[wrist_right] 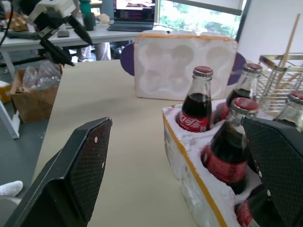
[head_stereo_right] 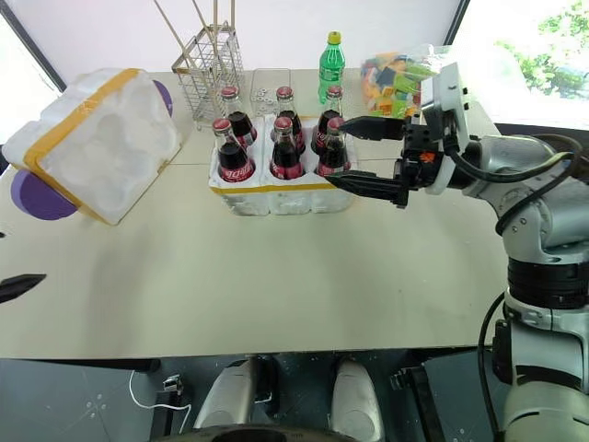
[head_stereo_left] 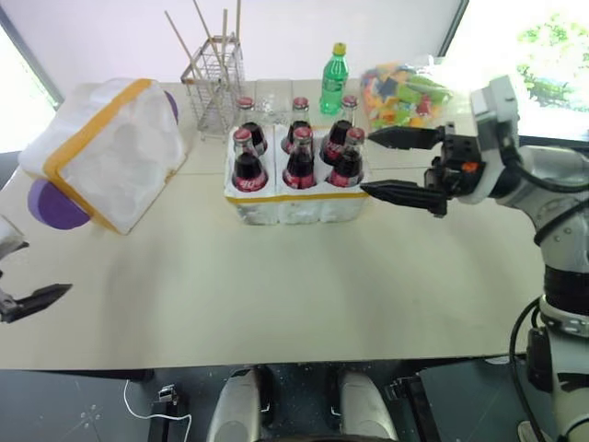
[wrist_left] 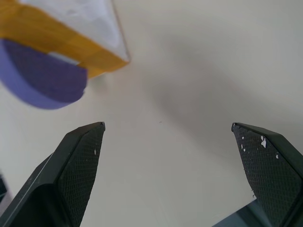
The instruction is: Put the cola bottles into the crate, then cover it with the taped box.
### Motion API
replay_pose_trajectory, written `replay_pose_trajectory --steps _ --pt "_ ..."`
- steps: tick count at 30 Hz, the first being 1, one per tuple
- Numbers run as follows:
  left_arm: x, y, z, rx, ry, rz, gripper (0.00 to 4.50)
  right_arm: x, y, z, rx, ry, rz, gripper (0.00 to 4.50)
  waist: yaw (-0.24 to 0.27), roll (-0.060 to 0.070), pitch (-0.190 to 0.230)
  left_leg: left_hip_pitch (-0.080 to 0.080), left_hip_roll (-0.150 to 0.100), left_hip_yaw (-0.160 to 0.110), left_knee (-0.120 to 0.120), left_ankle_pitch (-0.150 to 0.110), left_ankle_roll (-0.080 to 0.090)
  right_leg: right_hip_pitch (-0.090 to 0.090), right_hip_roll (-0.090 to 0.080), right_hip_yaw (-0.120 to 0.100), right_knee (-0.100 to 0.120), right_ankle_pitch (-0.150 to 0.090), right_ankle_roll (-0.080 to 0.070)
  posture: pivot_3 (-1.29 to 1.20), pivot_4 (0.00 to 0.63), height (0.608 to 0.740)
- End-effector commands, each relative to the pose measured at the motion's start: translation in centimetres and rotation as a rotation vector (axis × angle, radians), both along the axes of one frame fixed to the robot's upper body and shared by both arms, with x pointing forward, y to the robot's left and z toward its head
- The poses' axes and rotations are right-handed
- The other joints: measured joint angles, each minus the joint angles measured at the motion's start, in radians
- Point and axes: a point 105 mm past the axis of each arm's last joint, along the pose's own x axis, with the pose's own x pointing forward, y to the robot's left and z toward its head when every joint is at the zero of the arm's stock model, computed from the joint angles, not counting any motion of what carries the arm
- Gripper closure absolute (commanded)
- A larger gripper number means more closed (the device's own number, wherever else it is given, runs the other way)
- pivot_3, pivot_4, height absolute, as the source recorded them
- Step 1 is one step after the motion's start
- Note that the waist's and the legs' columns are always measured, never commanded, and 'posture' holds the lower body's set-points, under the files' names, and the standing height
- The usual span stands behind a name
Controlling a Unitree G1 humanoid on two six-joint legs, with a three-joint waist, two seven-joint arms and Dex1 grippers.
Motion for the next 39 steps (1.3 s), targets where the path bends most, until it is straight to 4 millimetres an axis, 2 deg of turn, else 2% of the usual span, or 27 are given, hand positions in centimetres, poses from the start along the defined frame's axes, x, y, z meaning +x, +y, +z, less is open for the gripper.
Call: replay_pose_trajectory --steps 1,8,13,18,22,28,31,36,39 --pt "0.7 3.8 1.7 0.118 -0.029 0.133 0.00 0.2 0.4 1.0 0.030 -0.041 -0.006 0.02 -0.005 0.000 0.000 0.000 0.000 0.001 -0.001 0.000 0.000 -0.001 0.000 0.000 -0.001 0.000 0.000 0.00 0.150 0.736" --pt "4.8 8.5 3.5 0.077 -0.083 0.269 0.00 -1.0 1.2 0.5 0.028 -0.023 0.018 0.02 -0.006 -0.001 0.000 -0.002 -0.001 0.005 -0.011 0.004 0.000 -0.005 0.000 0.000 0.006 0.002 0.002 0.00 0.150 0.736" --pt "7.6 10.5 3.7 0.003 -0.135 0.320 0.00 -2.2 1.1 1.2 0.038 -0.021 0.046 0.02 -0.006 -0.002 0.000 -0.001 -0.002 0.011 -0.011 0.005 0.000 -0.005 0.003 0.001 0.007 0.002 0.002 0.00 0.150 0.736" --pt "10.3 10.5 2.5 -0.084 -0.092 0.319 0.00 -2.9 1.2 2.8 0.068 -0.095 0.035 0.02 0.000 -0.005 -0.001 0.001 -0.002 0.013 -0.008 0.005 0.000 -0.003 0.003 0.001 0.009 0.002 0.002 0.00 0.150 0.736" --pt "11.5 9.8 2.3 -0.123 -0.054 0.300 0.00 -2.8 1.1 2.7 0.062 -0.101 0.010 0.02 0.006 -0.008 -0.002 0.001 -0.001 0.013 -0.006 0.008 -0.004 -0.001 0.003 0.001 0.009 0.002 0.002 0.00 0.150 0.736" --pt "12.2 9.0 2.7 -0.109 -0.003 0.258 0.00 -2.5 1.2 1.8 0.062 -0.093 -0.024 0.02 0.022 -0.008 -0.002 0.000 0.001 0.013 0.000 0.004 0.002 -0.001 0.003 0.001 0.009 0.002 0.002 0.00 0.150 0.736" --pt "12.0 9.3 4.0 -0.068 -0.027 0.257 0.00 -2.8 1.4 1.4 0.072 -0.082 -0.027 0.02 0.021 -0.010 -0.001 -0.001 0.002 0.013 0.002 0.003 0.003 -0.001 0.003 0.001 0.009 0.002 0.002 0.00 0.150 0.736" --pt "10.8 9.3 7.3 -0.057 -0.077 0.242 0.00 -3.0 1.5 0.9 0.081 -0.070 -0.037 0.02 0.017 -0.014 0.001 -0.003 0.004 0.013 0.002 0.003 0.004 -0.002 0.004 0.001 0.009 0.002 0.002 0.00 0.150 0.736" --pt "10.1 8.7 7.9 -0.065 -0.051 0.216 0.00 -2.8 1.5 0.5 0.084 -0.058 -0.040 0.02 0.012 -0.015 0.001 -0.004 0.004 0.014 0.002 0.003 0.004 -0.004 0.004 0.001 0.010 0.002 0.003 0.00 0.150 0.736"
